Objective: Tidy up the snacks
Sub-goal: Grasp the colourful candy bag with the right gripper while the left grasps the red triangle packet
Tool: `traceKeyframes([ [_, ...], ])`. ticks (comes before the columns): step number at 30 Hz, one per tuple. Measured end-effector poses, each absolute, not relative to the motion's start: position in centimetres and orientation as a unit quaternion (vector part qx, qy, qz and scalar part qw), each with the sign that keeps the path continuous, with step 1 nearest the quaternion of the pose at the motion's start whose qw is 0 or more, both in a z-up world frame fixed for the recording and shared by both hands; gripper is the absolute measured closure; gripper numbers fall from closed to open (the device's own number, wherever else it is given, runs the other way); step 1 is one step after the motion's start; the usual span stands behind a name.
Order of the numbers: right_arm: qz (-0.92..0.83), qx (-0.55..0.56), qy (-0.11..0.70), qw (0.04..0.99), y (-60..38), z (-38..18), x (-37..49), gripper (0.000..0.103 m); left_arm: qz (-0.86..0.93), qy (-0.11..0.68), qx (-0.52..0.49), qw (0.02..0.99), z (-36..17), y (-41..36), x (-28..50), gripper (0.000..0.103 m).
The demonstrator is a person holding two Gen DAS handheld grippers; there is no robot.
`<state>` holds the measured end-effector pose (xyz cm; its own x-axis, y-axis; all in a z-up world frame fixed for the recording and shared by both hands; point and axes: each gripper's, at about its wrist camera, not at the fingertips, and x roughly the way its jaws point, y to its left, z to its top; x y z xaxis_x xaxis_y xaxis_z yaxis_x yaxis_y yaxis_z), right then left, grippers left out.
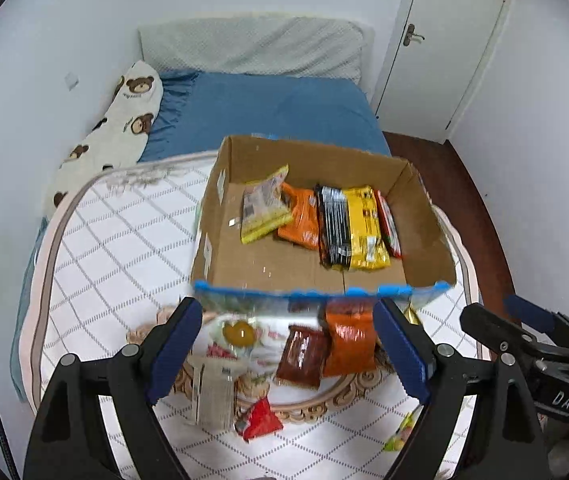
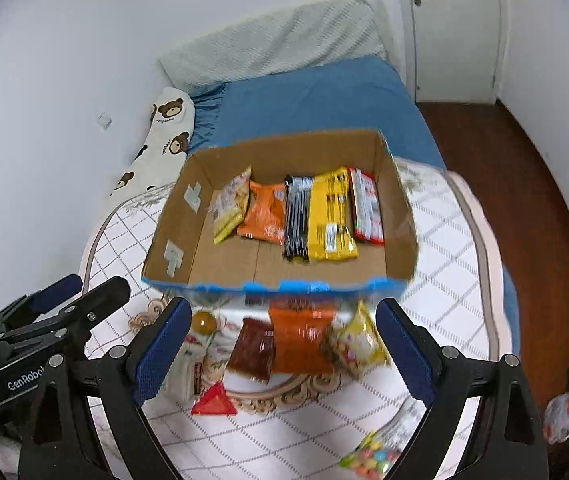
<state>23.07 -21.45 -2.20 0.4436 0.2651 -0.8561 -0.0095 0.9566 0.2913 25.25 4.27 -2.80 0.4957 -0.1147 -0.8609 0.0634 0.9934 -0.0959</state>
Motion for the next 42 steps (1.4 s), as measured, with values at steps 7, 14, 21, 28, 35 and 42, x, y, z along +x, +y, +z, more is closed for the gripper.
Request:
traceKeyframes([
  [7,0.039,0.174,0.599,0.781,-25.6,-9.9,18.2,0.007,-0.028,0.562,-0.014,0.827,-9.0,4.9,21.8,0.016],
  [14,0.026,0.151,0.685,0.712,-27.8,-17.8,13.2,0.007,-0.004,0.629,0.006,0.777,-16.3,5.6,18.4,0.016],
  [21,0.092,-0.094,0.722,0.679,-22.4,-21.4,10.9,0.008,-0.002,0.666,0.049,0.744,-20.9,5.2,15.8,0.016],
  [28,0.097,-0.167,0.747,0.636,-21.2,-26.4,10.8,0.032,0.009,0.671,0.068,0.738,-23.0,5.7,14.0,0.016],
  [35,0.063,0.014,0.742,0.667,-24.2,-26.4,12.1,0.045,-0.009,0.64,0.134,0.756,-22.7,5.9,14.6,0.016],
  [42,0.071,0.07,0.735,0.671,-23.8,-25.9,13.6,0.046,-0.099,0.589,0.353,0.72,-25.0,0.6,15.9,0.016],
])
